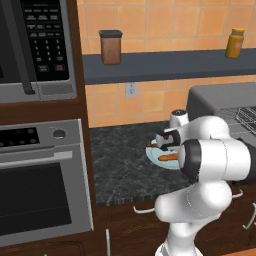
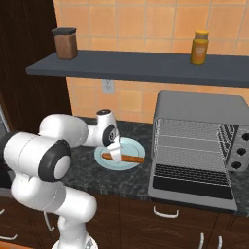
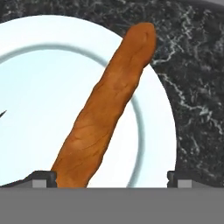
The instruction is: Pick up the kebab skewer and baguette bread, and place them inside the toaster oven. Close the toaster oven door and start by setting the timer.
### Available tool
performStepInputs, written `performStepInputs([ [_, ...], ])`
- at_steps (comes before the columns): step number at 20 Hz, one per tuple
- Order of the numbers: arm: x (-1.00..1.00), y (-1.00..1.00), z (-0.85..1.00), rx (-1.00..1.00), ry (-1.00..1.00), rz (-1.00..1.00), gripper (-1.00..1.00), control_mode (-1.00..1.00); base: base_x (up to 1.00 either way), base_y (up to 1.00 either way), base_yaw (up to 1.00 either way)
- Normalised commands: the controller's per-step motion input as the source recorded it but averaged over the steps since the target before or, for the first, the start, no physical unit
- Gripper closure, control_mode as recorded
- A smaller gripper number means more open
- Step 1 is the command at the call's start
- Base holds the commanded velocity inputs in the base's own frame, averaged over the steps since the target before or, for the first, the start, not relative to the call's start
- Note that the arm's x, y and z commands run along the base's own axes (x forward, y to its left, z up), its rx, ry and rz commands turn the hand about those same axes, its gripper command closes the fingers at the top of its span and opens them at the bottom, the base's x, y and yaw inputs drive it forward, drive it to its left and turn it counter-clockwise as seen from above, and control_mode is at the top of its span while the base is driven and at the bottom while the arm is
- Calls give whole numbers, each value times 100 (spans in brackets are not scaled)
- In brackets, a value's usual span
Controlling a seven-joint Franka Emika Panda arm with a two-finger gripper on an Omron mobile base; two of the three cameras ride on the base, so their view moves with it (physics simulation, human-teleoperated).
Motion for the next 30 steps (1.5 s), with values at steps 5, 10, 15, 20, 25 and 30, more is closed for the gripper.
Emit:
performStepInputs([
  [5, 22, -2, -29, 2, 0, -1, -100, -100, 0, 0, 0],
  [10, 26, -1, -26, 1, 0, -1, -100, -100, 0, 0, 0],
  [15, 20, -2, -12, 1, 0, 0, -100, -100, 0, 0, 0],
  [20, 0, -2, -18, 0, 0, -1, 100, -100, 0, 0, 0],
  [25, -30, -28, 4, 2, -2, -1, 100, -100, 0, 0, 0],
  [30, -60, -20, 88, 10, -10, 0, 100, -100, 0, 0, 0],
])
